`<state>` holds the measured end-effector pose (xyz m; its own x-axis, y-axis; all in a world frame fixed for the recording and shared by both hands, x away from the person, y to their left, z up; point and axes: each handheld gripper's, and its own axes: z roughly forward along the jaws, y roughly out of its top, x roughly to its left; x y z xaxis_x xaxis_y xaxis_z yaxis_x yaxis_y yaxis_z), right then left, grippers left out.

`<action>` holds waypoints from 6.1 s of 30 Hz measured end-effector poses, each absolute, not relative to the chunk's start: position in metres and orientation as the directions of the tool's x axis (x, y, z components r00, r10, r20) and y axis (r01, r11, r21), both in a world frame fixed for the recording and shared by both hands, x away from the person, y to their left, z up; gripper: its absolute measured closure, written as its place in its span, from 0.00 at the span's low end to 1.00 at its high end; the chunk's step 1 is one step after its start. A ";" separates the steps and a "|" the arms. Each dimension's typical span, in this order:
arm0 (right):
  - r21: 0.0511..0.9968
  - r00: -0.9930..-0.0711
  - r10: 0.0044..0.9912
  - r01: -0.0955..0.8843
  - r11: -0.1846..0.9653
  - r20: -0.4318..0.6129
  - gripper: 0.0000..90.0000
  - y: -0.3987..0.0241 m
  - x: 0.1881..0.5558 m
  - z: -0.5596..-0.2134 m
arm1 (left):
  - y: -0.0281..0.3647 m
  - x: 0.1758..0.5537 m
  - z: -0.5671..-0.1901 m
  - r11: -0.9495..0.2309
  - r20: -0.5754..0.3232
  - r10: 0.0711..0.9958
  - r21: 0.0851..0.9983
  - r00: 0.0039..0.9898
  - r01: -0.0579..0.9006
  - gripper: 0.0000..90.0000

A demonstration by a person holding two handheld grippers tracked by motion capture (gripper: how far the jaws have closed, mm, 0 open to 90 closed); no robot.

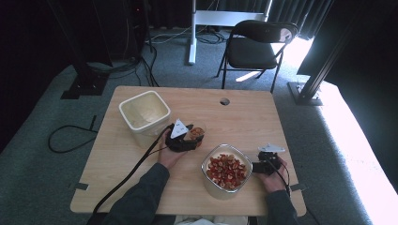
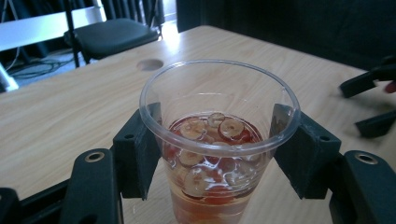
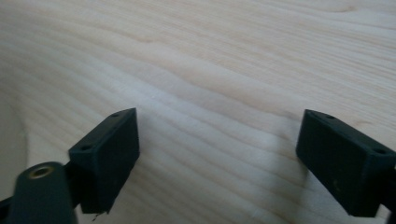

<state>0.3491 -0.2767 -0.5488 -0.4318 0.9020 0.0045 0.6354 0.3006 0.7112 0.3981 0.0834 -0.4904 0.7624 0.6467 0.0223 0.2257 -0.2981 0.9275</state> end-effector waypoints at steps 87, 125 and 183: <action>0.937 -0.773 0.630 0.268 0.226 0.069 0.43 -0.215 0.347 -0.396 | -0.002 0.370 -0.340 -0.216 -0.002 0.322 0.973 0.947 0.075 0.40; 0.946 -0.699 0.715 0.247 0.211 0.023 0.48 -0.244 0.336 -0.408 | 0.050 0.368 -0.345 -0.253 0.034 0.432 0.964 0.901 0.085 0.29; 0.873 -0.596 0.769 0.222 0.434 -0.231 0.48 -0.294 0.271 -0.427 | 0.178 0.331 -0.502 -0.387 0.037 0.751 0.835 0.660 0.393 0.34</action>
